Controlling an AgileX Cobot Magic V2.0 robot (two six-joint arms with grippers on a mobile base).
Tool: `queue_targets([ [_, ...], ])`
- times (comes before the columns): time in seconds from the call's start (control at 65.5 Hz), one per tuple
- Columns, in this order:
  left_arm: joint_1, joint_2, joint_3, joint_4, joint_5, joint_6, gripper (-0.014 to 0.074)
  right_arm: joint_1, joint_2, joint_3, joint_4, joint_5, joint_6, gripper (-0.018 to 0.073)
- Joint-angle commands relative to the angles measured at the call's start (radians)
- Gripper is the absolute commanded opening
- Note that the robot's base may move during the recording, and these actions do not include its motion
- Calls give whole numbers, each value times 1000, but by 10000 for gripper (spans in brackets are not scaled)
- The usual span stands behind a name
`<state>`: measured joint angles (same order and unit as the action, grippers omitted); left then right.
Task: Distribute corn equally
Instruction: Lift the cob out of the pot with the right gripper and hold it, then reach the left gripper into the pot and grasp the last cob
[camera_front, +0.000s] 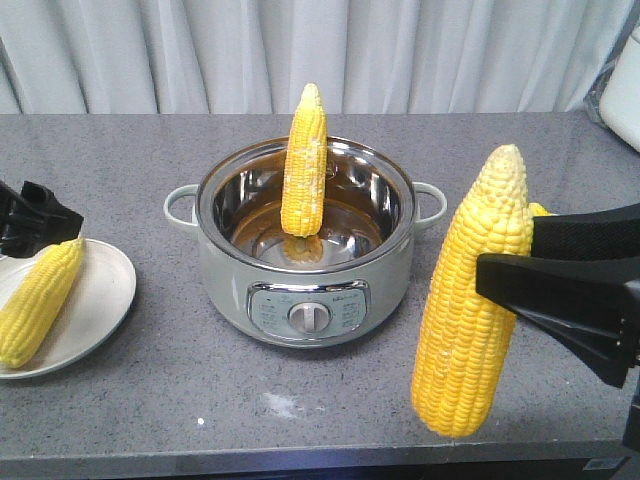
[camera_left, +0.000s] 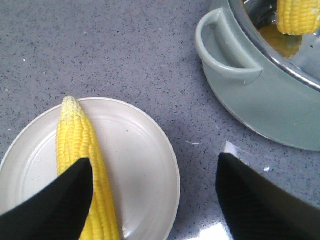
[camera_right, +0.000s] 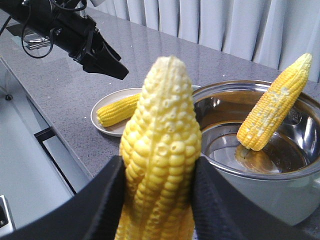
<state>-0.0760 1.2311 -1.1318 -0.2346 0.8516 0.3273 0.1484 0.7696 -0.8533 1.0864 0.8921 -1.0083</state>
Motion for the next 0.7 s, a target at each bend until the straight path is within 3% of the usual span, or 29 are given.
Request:
queue_targets([
  [0.0, -4, -22, -19, -67, -92, -1, 507, -4, -5, -26, 49, -33, -5, 211],
  [0.092, -4, -22, -19, -157, -126, 12, 507, -4, -5, -26, 49, -33, -5, 211],
  [0.153, -4, -22, -19, -211, -139, 66, 507, -4, -5, -26, 49, -33, -5, 211],
  [0.26, -4, -22, -19, -325, -161, 208, 508, -4, -5, -26, 49, -33, -5, 211],
  [0.443, -5, -21, -24, -593, -174, 459, 516, -4, -5, -26, 49, -33, -5, 211],
  [0.565, -6, -21, -25, -690, -173, 551, 561, -4, -5, -26, 49, -33, -5, 211],
  [0.687, -42, -14, -41, -718, -174, 583, 608, -4, -5, -26, 49, -33, -5, 211],
])
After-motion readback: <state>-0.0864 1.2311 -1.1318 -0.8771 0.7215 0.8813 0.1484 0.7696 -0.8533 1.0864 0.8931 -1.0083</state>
